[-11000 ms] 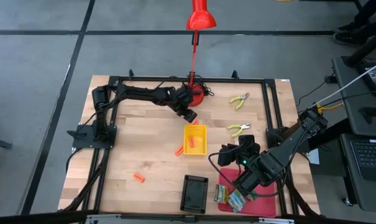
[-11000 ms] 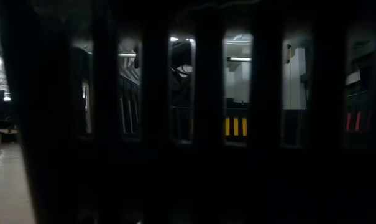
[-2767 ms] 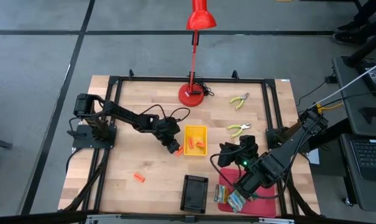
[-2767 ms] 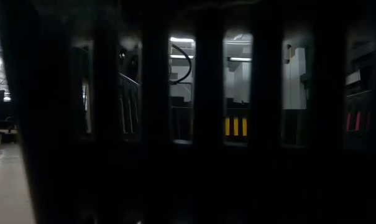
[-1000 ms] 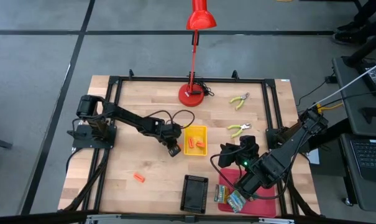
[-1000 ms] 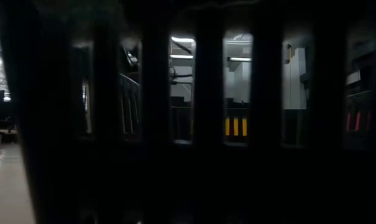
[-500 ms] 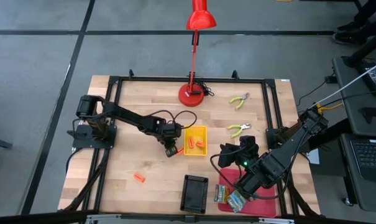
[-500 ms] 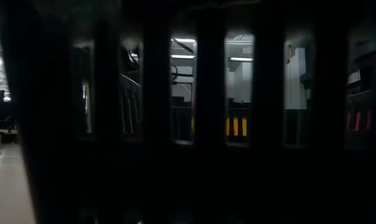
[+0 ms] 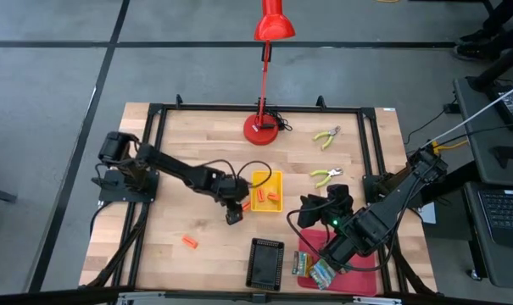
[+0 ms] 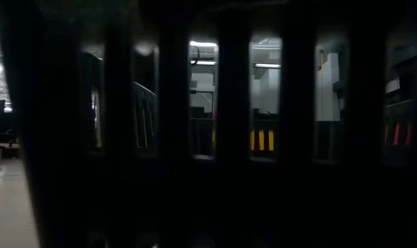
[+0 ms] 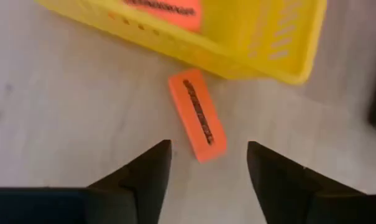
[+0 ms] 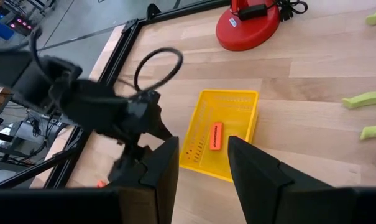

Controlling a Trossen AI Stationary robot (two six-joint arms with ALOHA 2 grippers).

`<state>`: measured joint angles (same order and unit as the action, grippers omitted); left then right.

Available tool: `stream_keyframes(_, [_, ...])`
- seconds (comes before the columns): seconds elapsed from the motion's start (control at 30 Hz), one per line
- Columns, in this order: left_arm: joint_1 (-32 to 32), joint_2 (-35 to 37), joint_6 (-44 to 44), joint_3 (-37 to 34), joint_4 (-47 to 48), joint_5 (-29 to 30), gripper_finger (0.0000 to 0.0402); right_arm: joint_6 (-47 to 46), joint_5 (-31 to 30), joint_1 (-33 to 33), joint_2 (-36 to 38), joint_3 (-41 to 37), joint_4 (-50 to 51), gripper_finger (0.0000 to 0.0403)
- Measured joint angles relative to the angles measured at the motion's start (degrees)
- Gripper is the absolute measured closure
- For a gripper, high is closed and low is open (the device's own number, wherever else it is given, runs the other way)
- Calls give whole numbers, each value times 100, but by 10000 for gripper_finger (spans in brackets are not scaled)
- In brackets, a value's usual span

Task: Pick & Place School Supplies
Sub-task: Put the orange eraser into the yellow bin

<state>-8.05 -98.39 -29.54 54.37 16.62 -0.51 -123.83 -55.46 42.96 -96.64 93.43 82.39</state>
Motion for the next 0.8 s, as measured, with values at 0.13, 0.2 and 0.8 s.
stream_keyframes(0.13, [-259,-147,-249,7,-31,930,181,0,46,15,0,0,16,260])
stream_keyframes(0.2, [-332,-211,-273,9,-149,1198,182,0,79,27,0,0,52,260])
stream_keyframes(0.8, [-510,-744,-1178,45,-378,1607,269,-7,254,103,0,0,233,260])
